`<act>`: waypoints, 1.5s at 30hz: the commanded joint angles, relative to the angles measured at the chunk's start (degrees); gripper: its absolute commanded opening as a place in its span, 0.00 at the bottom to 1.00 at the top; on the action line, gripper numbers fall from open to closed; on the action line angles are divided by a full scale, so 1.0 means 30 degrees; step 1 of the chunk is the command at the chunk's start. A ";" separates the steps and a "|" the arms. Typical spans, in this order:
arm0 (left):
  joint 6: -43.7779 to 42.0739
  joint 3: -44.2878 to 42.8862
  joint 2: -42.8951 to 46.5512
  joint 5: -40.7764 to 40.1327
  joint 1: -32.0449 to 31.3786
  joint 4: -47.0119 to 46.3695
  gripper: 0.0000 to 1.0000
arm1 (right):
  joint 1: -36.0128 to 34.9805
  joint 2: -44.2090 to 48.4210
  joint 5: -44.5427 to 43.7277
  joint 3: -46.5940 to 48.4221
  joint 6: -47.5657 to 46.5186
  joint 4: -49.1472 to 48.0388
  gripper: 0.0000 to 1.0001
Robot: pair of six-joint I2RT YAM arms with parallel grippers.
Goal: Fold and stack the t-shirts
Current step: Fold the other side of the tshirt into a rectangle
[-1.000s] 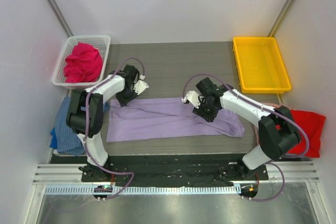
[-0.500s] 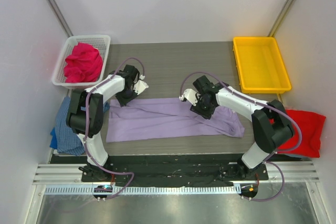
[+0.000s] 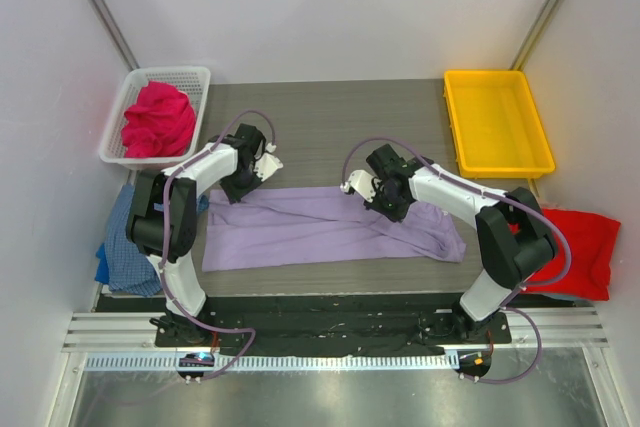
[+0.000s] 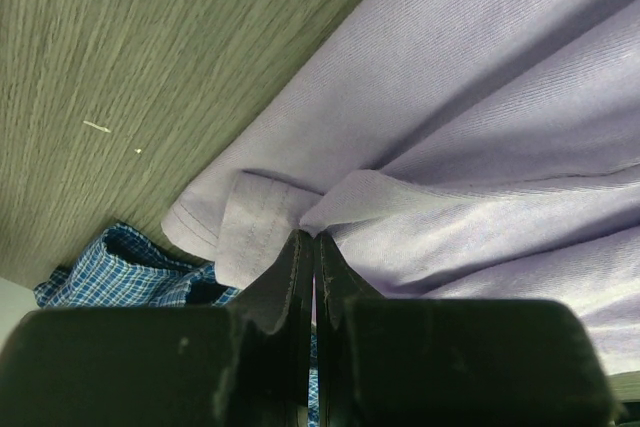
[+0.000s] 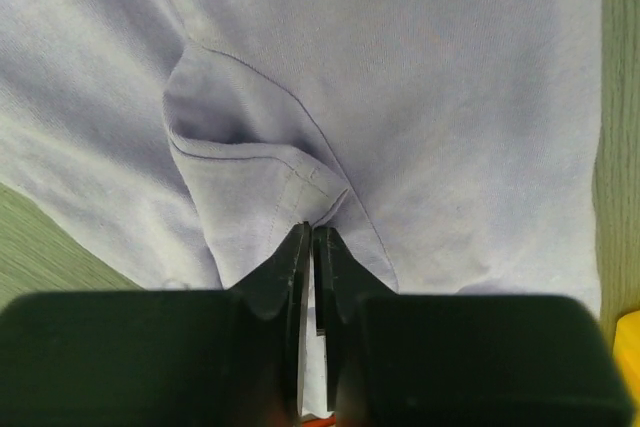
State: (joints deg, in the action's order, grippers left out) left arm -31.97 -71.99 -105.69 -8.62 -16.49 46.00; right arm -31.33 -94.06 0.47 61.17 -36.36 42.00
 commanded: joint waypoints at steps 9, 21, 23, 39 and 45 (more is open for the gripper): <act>-0.0185 0.0118 0.0747 -0.0495 0.0019 -0.0186 0.04 | -0.0044 0.1177 0.0165 -0.0379 0.0371 0.0121 0.01; -0.0097 -0.0204 0.0455 -0.0495 0.0018 -0.0157 0.04 | -0.0103 0.3520 0.1366 -0.0555 0.0577 0.2784 0.01; -0.0039 -0.0408 0.0367 -0.0466 0.0018 -0.0040 0.04 | -0.0103 0.3580 0.1834 -0.0555 0.0431 0.3196 0.01; -0.0126 -0.0819 0.0308 -0.0700 -0.0011 0.0283 0.04 | -0.1889 0.2702 0.4560 -0.0526 -0.0127 0.5132 0.12; -0.0184 -0.0731 0.0162 -0.0729 -0.0011 0.0107 0.04 | -0.2271 0.3082 0.4154 -0.0643 0.0195 0.4927 0.38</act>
State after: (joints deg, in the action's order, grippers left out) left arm -31.94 -72.64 -105.69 -9.37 -16.49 46.06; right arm -37.56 -85.91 12.84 59.46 -36.25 56.45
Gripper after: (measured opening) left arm 0.043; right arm 0.329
